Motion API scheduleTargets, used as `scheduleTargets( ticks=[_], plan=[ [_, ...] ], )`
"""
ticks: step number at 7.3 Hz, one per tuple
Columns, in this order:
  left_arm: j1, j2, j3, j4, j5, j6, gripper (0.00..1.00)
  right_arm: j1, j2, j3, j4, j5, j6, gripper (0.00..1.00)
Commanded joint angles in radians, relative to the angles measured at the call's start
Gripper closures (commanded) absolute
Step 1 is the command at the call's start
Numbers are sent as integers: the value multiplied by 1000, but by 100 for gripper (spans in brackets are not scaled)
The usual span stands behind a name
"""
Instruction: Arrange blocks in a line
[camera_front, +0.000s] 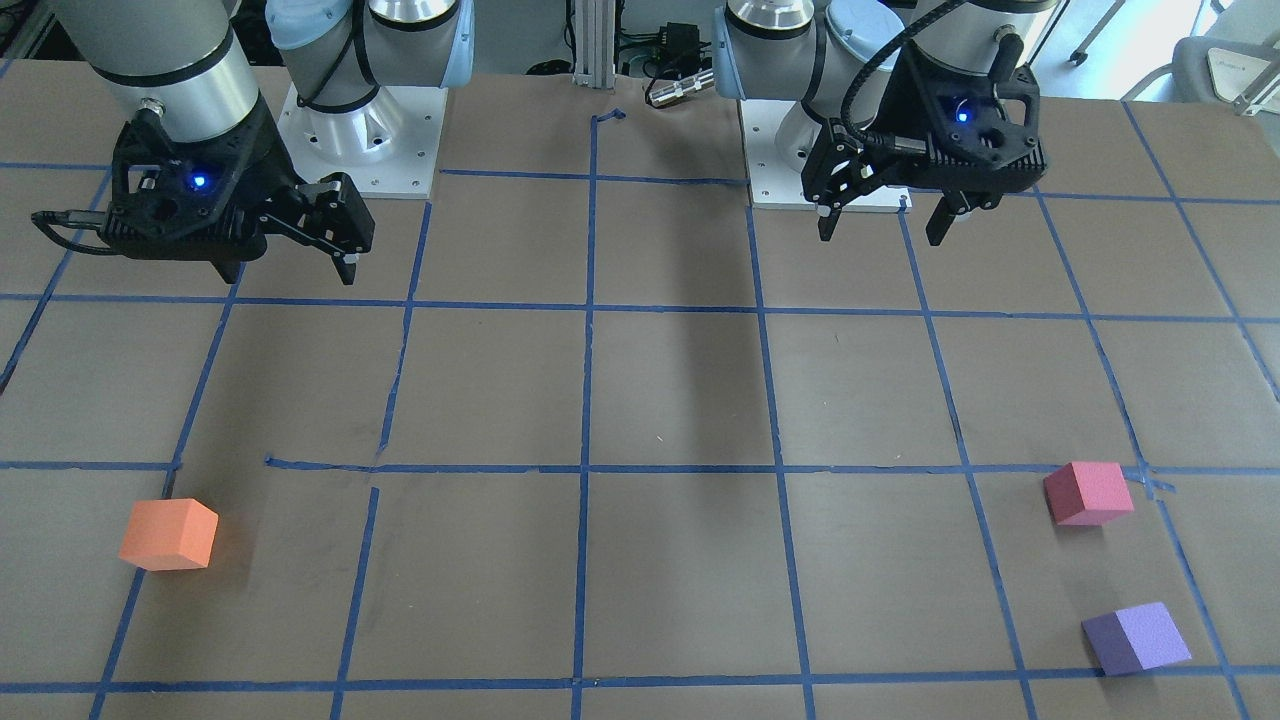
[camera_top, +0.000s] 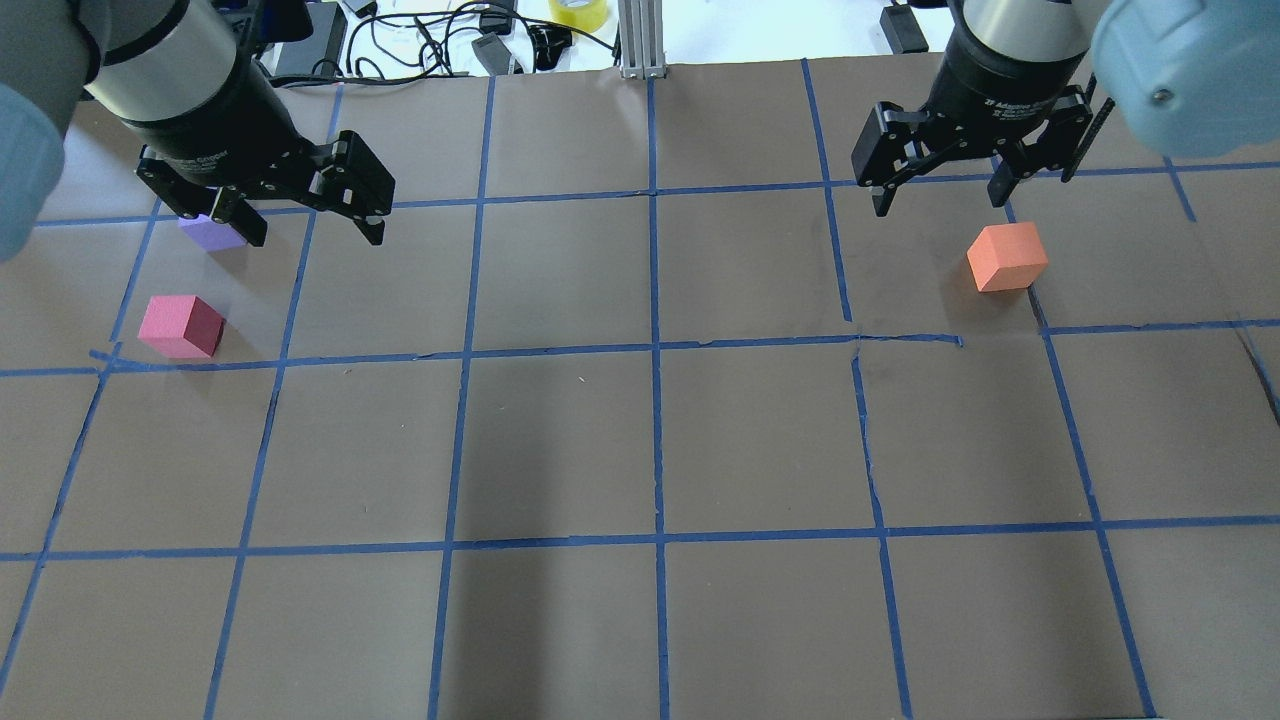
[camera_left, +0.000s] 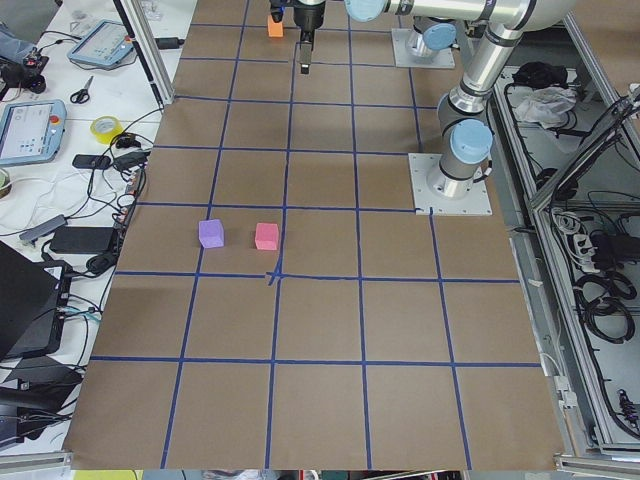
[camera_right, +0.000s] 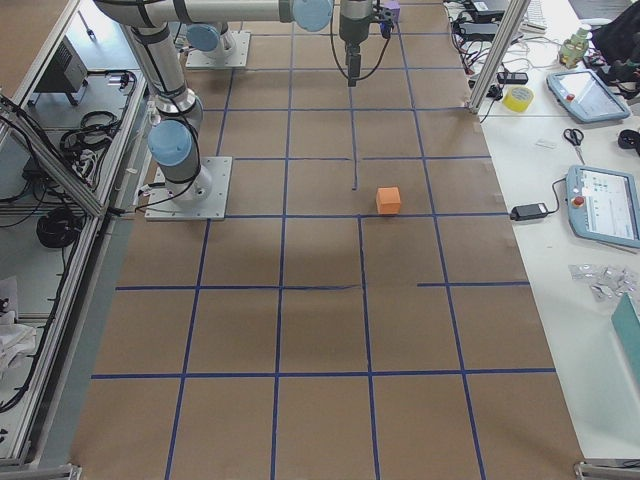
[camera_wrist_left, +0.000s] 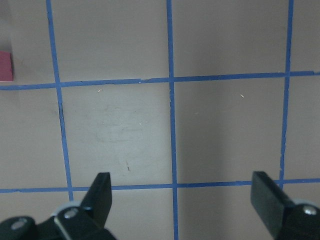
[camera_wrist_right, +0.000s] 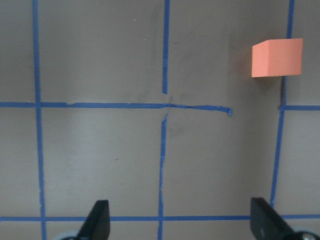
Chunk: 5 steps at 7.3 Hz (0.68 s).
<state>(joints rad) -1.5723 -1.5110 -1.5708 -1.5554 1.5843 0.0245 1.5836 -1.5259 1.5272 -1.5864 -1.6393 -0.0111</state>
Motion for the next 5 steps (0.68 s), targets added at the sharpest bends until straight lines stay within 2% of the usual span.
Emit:
scheduleTargets(
  ticks=[1, 3, 5],
  plan=[
    [0, -5, 2, 1, 0, 0, 0, -31, 39, 11, -12, -146, -10, 0],
    [0, -3, 0, 1, 2, 0, 0, -92, 97, 14, -73, -145, -42, 0],
    [-2, -5, 0, 0, -1, 0, 0, -230, 150, 15, -211, -113, -300, 0]
  ],
)
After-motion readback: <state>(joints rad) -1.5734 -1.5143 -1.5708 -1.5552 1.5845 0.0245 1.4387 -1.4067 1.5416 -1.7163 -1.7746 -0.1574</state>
